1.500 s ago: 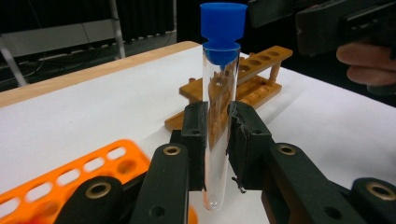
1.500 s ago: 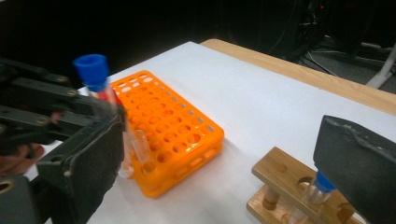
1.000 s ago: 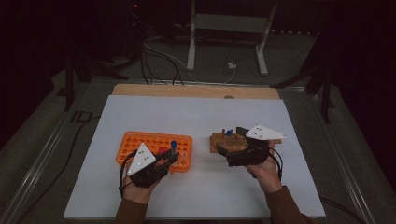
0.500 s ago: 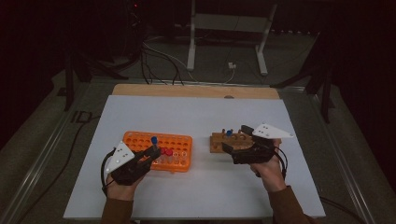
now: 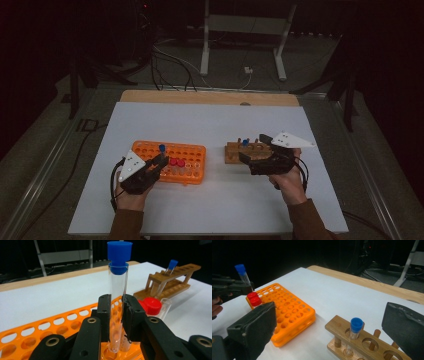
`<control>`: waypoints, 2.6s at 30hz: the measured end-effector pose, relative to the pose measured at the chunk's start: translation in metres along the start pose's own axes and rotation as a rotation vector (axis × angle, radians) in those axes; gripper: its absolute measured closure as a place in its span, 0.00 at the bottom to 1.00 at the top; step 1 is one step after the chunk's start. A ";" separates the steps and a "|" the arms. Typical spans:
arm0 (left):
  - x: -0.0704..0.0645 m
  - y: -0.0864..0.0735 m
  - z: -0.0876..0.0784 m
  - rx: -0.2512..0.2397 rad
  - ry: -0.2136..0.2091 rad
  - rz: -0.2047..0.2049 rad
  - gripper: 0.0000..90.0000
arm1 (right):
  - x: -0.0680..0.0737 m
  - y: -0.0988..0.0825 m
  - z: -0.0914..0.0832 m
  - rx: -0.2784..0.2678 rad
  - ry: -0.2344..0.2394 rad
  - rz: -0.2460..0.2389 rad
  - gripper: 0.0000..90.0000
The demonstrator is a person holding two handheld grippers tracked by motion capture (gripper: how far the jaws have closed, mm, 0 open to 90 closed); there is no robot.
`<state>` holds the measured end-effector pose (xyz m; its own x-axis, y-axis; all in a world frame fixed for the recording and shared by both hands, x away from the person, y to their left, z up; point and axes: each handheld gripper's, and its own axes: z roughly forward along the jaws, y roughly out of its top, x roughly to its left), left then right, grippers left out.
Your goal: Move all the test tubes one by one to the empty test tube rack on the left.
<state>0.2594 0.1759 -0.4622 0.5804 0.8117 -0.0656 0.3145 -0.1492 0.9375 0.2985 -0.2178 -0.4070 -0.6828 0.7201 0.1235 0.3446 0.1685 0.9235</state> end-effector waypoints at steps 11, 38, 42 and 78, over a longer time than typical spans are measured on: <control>0.002 -0.010 0.007 0.057 0.011 -0.001 0.86 | 0.000 -0.001 0.001 0.004 0.005 -0.001 0.00; 0.000 -0.023 0.019 0.256 -0.002 0.062 0.86 | -0.002 -0.003 0.002 0.012 0.007 0.002 0.00; 0.001 -0.023 0.020 0.260 -0.003 0.063 0.85 | -0.002 -0.003 0.001 0.011 0.005 0.005 0.00; 0.008 -0.002 -0.010 -0.013 0.057 -0.115 0.01 | -0.025 -0.017 0.021 0.096 -0.060 -0.006 0.00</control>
<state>0.2555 0.1883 -0.4611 0.4973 0.8539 -0.1532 0.3660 -0.0463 0.9295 0.3237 -0.2247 -0.4332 -0.6463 0.7573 0.0935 0.4028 0.2346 0.8847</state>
